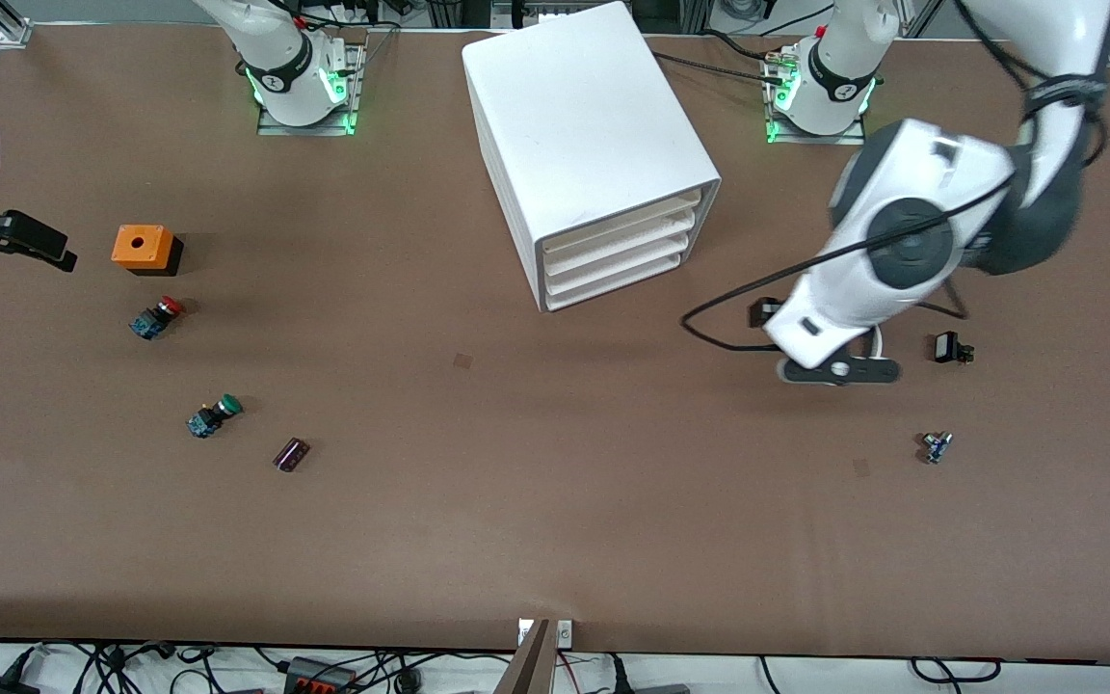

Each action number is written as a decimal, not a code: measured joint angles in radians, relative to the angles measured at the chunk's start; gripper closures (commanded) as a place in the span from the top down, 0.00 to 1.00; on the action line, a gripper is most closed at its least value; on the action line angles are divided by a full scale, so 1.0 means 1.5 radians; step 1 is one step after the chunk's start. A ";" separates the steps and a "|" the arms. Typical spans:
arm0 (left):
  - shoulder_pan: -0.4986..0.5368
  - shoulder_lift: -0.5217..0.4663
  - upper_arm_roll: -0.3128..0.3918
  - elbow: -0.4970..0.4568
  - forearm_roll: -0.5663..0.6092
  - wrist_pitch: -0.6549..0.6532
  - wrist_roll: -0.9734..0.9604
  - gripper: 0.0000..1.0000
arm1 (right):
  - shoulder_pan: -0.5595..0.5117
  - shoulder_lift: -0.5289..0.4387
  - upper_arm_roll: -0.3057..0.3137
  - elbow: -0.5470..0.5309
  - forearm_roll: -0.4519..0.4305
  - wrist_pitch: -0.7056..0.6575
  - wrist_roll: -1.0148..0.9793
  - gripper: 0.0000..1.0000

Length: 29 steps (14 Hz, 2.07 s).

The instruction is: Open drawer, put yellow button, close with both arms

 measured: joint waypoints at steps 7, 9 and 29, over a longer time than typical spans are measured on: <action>0.132 -0.135 0.028 0.010 -0.052 -0.015 0.224 1.00 | 0.000 -0.003 0.002 -0.003 -0.001 -0.006 0.000 1.00; 0.093 -0.180 0.099 -0.012 -0.084 -0.018 0.262 1.00 | 0.000 -0.004 0.002 -0.003 -0.001 -0.006 0.000 1.00; 0.017 -0.227 0.144 -0.068 -0.092 -0.012 0.271 1.00 | 0.000 -0.007 0.004 -0.003 -0.001 -0.007 -0.001 1.00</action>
